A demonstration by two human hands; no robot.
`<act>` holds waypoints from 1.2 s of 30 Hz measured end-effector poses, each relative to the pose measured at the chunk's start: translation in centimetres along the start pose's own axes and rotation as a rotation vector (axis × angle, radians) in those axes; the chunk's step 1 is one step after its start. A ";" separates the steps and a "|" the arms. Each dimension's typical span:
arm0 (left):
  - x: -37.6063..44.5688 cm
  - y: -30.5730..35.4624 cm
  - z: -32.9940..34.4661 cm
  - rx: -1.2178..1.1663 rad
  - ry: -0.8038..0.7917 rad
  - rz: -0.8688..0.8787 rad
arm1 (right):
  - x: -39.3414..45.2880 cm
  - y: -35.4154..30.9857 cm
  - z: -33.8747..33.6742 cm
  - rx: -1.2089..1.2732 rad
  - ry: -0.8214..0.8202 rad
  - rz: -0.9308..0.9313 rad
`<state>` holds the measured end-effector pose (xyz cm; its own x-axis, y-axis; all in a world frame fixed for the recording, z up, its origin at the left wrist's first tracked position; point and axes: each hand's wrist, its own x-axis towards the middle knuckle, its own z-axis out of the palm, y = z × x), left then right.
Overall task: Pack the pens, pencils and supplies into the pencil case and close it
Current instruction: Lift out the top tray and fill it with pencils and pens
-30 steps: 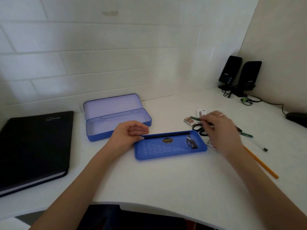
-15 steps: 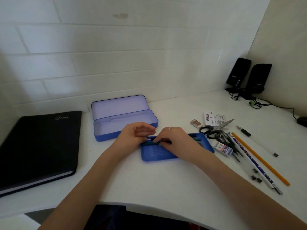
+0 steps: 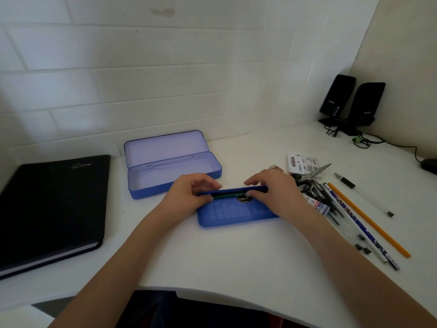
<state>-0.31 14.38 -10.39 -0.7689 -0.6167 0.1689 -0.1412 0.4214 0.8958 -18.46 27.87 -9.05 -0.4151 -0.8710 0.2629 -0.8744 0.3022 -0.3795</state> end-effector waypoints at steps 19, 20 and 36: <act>-0.1 0.0 0.0 0.006 0.021 -0.002 | -1.8 9.4 -8.0 -0.132 0.217 0.771; 0.0 0.0 0.0 0.007 0.025 -0.001 | -2.1 10.0 -8.4 -0.092 0.187 0.837; -0.1 0.0 0.0 0.023 0.033 0.007 | -2.1 11.1 -8.0 -0.130 -0.076 0.876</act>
<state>-0.19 14.42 -10.40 -0.7493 -0.6347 0.1892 -0.1499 0.4407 0.8850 -29.36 36.17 -6.69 -0.9348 -0.3282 -0.1356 -0.2742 0.9097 -0.3118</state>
